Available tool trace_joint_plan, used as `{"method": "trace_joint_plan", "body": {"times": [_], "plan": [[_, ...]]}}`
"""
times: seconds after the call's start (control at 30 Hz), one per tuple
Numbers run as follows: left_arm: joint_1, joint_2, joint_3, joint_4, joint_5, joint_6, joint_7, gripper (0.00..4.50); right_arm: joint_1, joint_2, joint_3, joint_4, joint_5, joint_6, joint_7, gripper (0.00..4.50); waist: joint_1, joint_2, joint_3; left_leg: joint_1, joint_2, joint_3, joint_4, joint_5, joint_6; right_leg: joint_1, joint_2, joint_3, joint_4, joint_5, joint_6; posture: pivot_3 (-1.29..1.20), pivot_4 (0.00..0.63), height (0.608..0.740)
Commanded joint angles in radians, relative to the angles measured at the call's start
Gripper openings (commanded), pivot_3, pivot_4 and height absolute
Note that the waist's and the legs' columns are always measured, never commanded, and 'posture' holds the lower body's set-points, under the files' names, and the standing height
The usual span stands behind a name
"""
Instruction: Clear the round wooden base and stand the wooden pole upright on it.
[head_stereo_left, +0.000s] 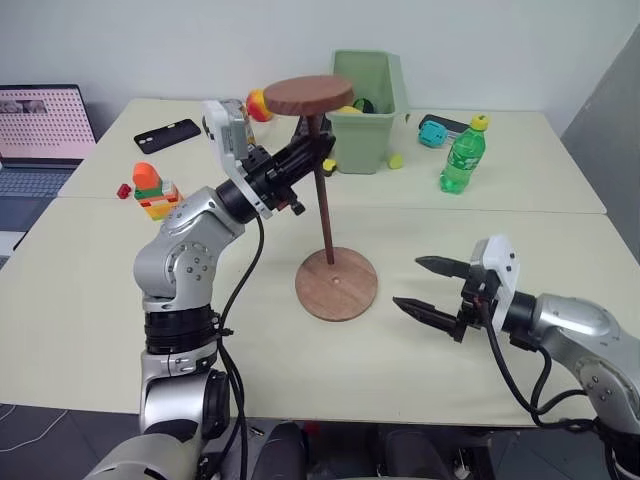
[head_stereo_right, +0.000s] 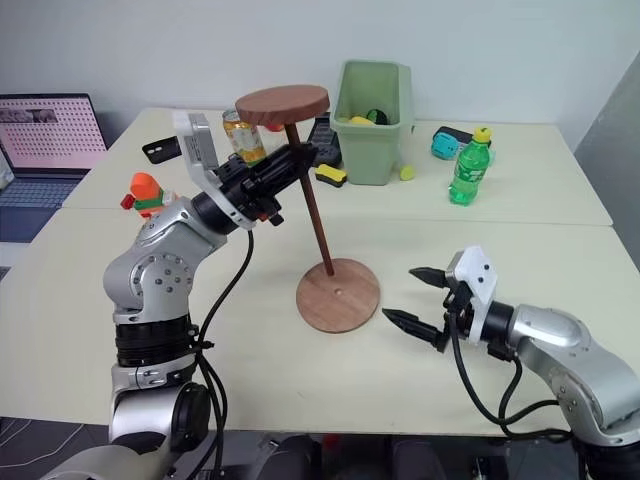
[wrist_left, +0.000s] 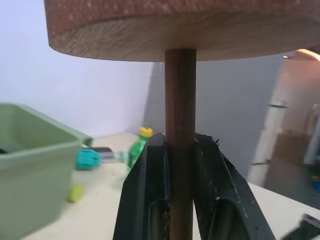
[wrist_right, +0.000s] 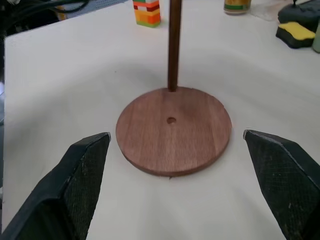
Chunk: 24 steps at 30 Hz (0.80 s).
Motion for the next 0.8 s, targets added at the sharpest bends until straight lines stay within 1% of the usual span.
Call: {"method": "trace_joint_plan", "body": {"times": [0.03,0.17,0.4,0.63,0.8], "plan": [[-0.014,0.007,-0.029,0.018,-0.025,-0.030,-0.048,0.26,0.029,0.021,-0.009,-0.073,-0.006,-0.028,-0.033,4.50,0.000,0.000,0.000,0.000,0.000,0.000,0.000,0.000,0.000,0.000,0.001,0.000,0.000,0.000,0.000,0.00,0.150,0.740],[0.006,-0.007,-0.066,0.036,-0.013,-0.074,-0.078,0.26,0.080,0.053,0.001,-0.110,-0.022,-0.031,-0.083,4.50,0.002,0.000,0.000,0.000,0.000,0.000,0.000,0.000,0.000,0.001,0.001,0.000,-0.001,0.000,0.000,0.00,0.150,0.740],[0.034,-0.019,-0.105,0.053,-0.001,-0.127,-0.093,0.26,0.124,0.086,0.000,-0.146,-0.031,-0.022,-0.137,4.50,0.001,0.000,0.000,0.000,0.000,0.000,0.000,0.000,0.000,0.001,0.001,0.000,-0.001,0.000,0.000,0.00,0.150,0.740],[0.036,-0.044,-0.137,0.108,0.037,-0.227,-0.103,0.26,0.187,0.082,0.002,-0.177,-0.034,-0.037,-0.133,4.50,0.003,0.000,0.000,0.001,-0.001,0.000,0.000,0.000,0.000,0.001,0.001,0.000,-0.001,0.000,0.000,0.00,0.150,0.740],[0.044,-0.039,-0.150,0.134,0.055,-0.266,-0.117,0.26,0.171,0.079,-0.009,-0.175,-0.026,-0.027,-0.140,4.50,0.002,0.000,0.000,0.001,-0.001,0.001,-0.001,0.000,0.000,0.001,0.002,0.000,-0.001,0.000,0.000,0.00,0.150,0.740]]}}
